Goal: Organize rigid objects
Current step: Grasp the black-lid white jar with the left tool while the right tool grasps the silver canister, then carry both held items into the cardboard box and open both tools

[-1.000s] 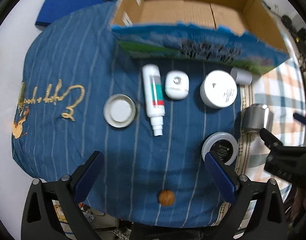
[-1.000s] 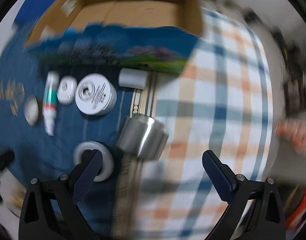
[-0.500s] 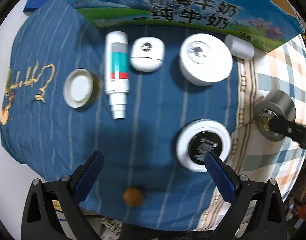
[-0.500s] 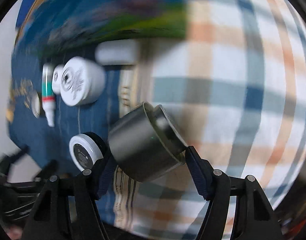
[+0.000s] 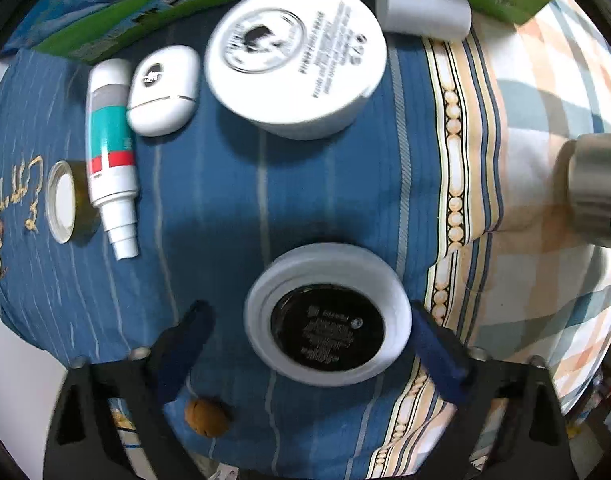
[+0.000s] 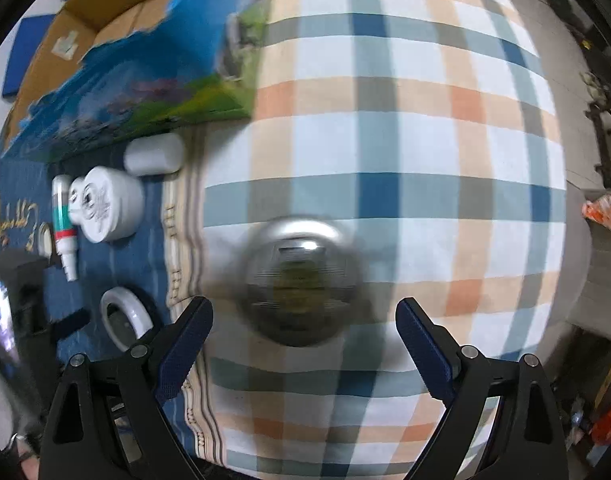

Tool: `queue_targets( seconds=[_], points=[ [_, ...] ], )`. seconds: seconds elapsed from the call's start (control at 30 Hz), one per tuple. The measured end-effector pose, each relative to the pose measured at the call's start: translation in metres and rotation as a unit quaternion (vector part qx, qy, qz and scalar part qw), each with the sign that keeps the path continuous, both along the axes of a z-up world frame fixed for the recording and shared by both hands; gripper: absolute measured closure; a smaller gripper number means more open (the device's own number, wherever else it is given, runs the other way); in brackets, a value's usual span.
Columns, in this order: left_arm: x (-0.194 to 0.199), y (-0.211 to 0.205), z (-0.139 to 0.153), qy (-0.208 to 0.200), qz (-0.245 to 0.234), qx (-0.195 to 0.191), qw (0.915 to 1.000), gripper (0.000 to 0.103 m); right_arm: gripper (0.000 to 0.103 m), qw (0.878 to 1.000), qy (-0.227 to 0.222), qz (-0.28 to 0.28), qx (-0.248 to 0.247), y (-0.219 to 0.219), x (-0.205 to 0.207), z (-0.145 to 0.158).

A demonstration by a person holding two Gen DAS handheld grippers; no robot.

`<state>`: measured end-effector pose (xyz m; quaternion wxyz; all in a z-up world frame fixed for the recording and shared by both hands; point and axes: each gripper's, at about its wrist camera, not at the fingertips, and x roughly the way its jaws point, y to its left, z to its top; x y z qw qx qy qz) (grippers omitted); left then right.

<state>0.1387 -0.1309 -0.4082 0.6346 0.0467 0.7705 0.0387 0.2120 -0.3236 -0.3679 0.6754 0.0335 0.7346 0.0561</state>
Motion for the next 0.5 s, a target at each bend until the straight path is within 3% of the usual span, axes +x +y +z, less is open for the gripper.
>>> queue_targets(
  seconds=[0.07,0.2,0.27,0.4,0.5],
  points=[
    [0.001,0.002,-0.002,0.005,0.016,-0.016,0.9997,0.029,0.008,1.000,0.007,0.019,-0.011,0.006,0.003,-0.006],
    [0.010,0.019,-0.005,-0.002,0.046,-0.022,0.9987,0.029,0.009,0.999,0.038,0.003,-0.012,-0.003,0.014,-0.027],
    [0.019,0.030,-0.004,-0.006,0.069,-0.033,0.9970,0.029,0.028,0.999,0.046,-0.019,-0.007,-0.013,0.016,-0.034],
    [0.016,0.043,-0.004,-0.004,0.086,-0.051,0.9949,0.026,0.029,0.998,0.051,-0.049,0.003,-0.026,0.018,-0.034],
    [0.016,0.058,-0.009,-0.003,0.093,-0.059,0.9939,0.023,0.029,0.997,0.074,-0.029,0.011,-0.021,0.009,-0.032]
  ],
)
